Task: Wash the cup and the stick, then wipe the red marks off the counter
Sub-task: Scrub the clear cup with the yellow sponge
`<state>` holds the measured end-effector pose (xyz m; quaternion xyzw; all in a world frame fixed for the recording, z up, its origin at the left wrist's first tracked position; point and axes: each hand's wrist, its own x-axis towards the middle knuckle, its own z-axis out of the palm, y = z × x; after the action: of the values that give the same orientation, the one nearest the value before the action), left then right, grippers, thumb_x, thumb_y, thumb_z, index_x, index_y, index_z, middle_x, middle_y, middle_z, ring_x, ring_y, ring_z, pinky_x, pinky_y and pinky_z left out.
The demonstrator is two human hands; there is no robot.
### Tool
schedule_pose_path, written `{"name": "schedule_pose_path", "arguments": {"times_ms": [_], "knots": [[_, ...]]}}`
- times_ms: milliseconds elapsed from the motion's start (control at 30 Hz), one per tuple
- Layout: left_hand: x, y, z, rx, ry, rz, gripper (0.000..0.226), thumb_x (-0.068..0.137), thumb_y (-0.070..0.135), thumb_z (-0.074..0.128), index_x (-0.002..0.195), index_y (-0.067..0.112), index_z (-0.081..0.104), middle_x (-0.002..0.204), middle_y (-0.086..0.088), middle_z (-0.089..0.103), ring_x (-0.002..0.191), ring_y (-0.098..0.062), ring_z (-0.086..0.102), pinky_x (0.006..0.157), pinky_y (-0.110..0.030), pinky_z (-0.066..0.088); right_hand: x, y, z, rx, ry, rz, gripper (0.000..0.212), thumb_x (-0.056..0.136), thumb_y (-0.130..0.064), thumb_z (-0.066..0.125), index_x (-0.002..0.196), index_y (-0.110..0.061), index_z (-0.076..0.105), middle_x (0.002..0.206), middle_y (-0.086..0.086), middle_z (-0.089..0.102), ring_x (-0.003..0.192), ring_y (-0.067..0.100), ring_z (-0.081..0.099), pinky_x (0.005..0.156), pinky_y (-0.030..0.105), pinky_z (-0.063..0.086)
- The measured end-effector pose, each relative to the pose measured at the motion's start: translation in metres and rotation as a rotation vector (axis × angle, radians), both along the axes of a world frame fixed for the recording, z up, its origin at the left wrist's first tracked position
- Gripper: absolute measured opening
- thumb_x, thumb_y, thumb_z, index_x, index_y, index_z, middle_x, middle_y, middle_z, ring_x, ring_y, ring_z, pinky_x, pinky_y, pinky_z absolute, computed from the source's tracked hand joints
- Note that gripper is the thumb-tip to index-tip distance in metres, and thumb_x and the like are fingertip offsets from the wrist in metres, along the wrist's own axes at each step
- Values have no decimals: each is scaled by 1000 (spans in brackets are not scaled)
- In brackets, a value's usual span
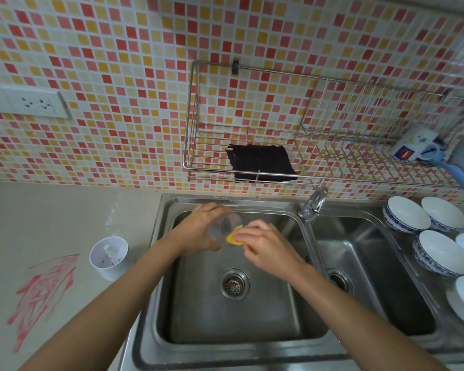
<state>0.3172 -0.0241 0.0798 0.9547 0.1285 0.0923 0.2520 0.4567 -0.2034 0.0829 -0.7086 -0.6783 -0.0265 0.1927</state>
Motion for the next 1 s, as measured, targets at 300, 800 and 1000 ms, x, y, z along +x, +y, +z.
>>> {"name": "schedule_pose_path", "arguments": {"times_ms": [300, 800, 1000], "knots": [[4, -6, 7, -291, -100, 77, 94, 63, 37, 83, 144, 28, 35, 142, 9, 45, 130, -9, 43, 110, -37, 39, 9, 10, 1, 153, -69, 45, 28, 83, -7, 70, 108, -18, 71, 115, -9, 68, 106, 19, 57, 90, 37, 50], [12, -5, 17, 150, -54, 139, 79, 68, 55, 76, 135, 30, 43, 134, 10, 47, 128, -16, 39, 112, -47, 28, 6, 24, 22, -3, -175, 17, 36, 75, -5, 72, 107, -22, 72, 105, -8, 72, 100, 21, 58, 80, 36, 49], [19, -1, 24, 135, -73, 64, 78, 66, 42, 81, 134, 24, 47, 132, 4, 50, 121, -19, 44, 101, -42, 42, -10, 27, 8, 96, 16, -130, 32, 82, -3, 67, 110, -17, 73, 107, -6, 72, 95, 24, 54, 83, 32, 48]]}}
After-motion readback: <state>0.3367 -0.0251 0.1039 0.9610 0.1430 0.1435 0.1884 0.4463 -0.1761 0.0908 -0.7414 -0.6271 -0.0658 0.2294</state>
